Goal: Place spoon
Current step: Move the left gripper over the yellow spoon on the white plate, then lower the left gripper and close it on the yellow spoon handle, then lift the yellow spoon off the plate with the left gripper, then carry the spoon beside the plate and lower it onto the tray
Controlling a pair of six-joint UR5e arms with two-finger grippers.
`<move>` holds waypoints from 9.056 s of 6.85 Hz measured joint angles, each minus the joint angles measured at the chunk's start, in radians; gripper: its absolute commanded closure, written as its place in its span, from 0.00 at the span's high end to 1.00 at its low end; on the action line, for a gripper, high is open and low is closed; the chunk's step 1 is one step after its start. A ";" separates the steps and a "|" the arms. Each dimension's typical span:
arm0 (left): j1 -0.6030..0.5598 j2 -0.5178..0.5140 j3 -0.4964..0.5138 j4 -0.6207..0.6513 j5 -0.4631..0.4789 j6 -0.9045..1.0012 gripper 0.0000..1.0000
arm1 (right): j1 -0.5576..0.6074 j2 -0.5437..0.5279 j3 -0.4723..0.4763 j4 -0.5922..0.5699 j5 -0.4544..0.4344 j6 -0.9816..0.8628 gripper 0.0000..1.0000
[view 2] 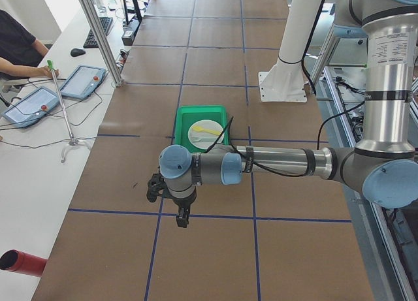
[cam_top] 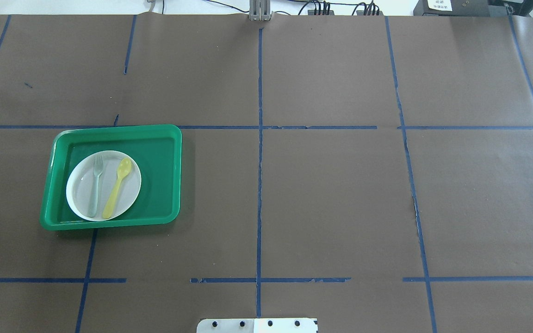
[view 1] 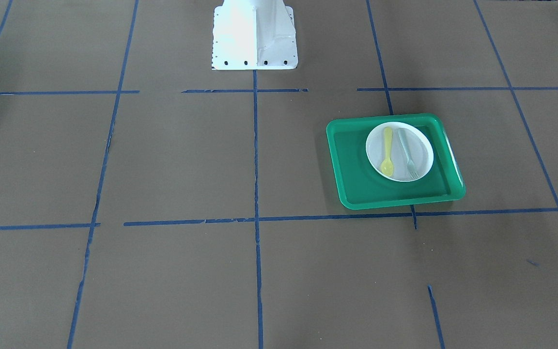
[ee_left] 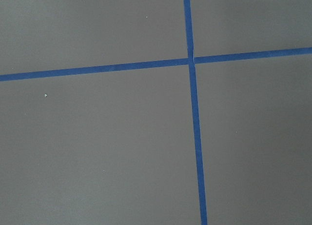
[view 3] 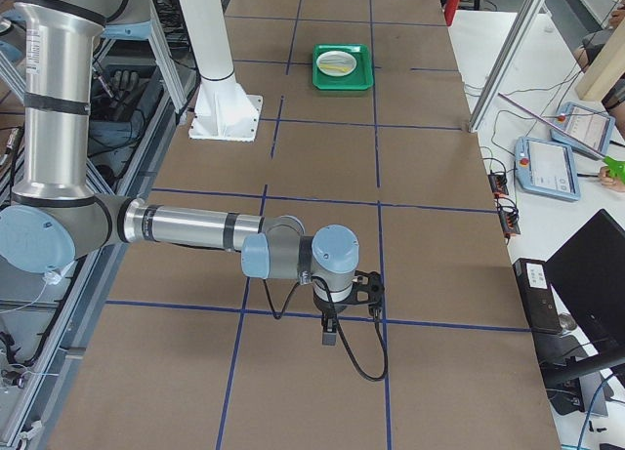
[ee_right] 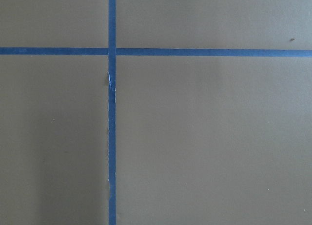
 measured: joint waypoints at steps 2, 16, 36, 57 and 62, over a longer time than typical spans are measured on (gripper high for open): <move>0.001 -0.005 0.000 -0.007 0.000 0.004 1.00 | 0.000 0.000 0.000 0.000 0.000 -0.001 1.00; 0.741 -0.232 -0.237 -0.270 0.178 -1.123 0.97 | 0.000 0.000 0.000 0.000 0.000 0.000 1.00; 0.891 -0.296 -0.045 -0.374 0.236 -1.169 0.00 | 0.000 0.000 0.000 -0.001 0.000 -0.001 1.00; 0.937 -0.494 0.015 -0.253 0.279 -1.313 0.63 | 0.000 0.000 0.000 0.000 0.000 0.000 1.00; 0.928 -0.493 -0.006 -0.249 0.285 -1.308 1.00 | 0.000 0.000 0.000 -0.001 0.000 0.000 1.00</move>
